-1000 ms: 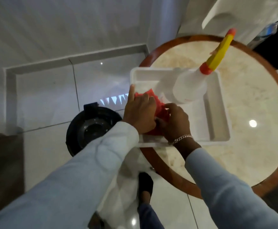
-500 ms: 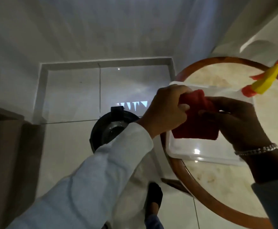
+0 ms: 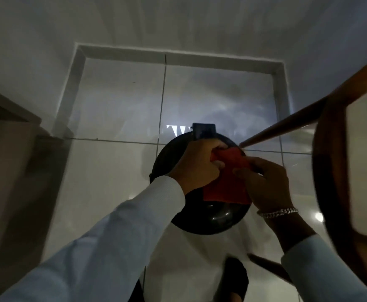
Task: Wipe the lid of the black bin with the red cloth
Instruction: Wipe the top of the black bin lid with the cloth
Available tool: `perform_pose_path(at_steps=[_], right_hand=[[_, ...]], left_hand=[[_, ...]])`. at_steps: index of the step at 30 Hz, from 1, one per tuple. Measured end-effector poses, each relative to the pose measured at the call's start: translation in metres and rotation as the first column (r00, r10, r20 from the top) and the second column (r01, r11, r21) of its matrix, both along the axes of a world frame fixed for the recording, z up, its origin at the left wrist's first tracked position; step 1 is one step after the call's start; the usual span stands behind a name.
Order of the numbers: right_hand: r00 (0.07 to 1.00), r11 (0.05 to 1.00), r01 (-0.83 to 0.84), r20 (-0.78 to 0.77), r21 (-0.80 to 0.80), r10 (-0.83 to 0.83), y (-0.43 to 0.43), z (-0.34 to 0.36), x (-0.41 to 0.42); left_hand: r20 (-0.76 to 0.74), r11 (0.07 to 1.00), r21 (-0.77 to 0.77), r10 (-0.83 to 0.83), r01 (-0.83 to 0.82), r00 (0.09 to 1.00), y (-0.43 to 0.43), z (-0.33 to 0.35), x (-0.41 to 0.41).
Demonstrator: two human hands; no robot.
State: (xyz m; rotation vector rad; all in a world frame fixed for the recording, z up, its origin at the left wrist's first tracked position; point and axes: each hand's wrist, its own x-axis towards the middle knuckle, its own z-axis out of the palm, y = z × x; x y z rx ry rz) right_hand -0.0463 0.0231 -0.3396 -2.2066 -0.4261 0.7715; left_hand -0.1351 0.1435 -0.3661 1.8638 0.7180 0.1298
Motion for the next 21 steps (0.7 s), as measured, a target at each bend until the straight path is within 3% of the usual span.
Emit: perform_pose_path(at_steps=[4, 5, 7, 9, 11, 13, 15, 17, 21], right_hand=[[0.996, 0.995, 0.075, -0.040, -0.072, -0.078, -0.006, -0.060, -0.007], [0.997, 0.992, 0.075, -0.003, -0.097, -0.076, -0.010, -0.069, -0.008], [0.974, 0.994, 0.037, 0.224, -0.107, -0.013, -0.016, -0.078, -0.012], [0.875, 0.995, -0.100, 0.474, -0.021, 0.098, -0.013, -0.080, -0.017], [0.771, 0.944, -0.327, 0.566, -0.038, 0.290, -0.001, -0.090, -0.021], [0.634, 0.844, -0.482, 0.571, -0.236, 0.522, 0.009, -0.106, -0.027], [0.517, 0.772, -0.514, 0.583, -0.375, 0.627, 0.013, -0.122, -0.033], [0.534, 0.823, -0.461, 0.636, -0.332, 0.556, 0.012, -0.131, -0.036], [0.735, 0.951, -0.215, 0.604, -0.223, 0.308, 0.033, -0.130, -0.038]], left_hand=[[0.163, 0.957, 0.222, 0.152, -0.186, 0.975, 0.008, -0.054, -0.025], [0.206, 0.927, 0.265, 0.215, -0.266, 0.955, 0.010, -0.066, -0.035], [0.212, 0.892, 0.289, 0.295, -0.348, 0.932, 0.013, -0.088, -0.056], [0.171, 0.926, 0.242, 0.255, -0.291, 0.952, 0.012, -0.105, -0.073], [0.148, 0.948, 0.243, 0.172, -0.205, 0.974, 0.010, -0.120, -0.079], [0.113, 0.931, 0.321, 0.145, -0.174, 0.983, 0.008, -0.129, -0.076], [0.078, 0.895, 0.408, 0.162, -0.180, 0.984, 0.004, -0.136, -0.072], [0.059, 0.875, 0.450, 0.173, -0.181, 0.983, 0.003, -0.139, -0.071], [0.048, 0.871, 0.463, 0.163, -0.167, 0.985, 0.003, -0.139, -0.072]])
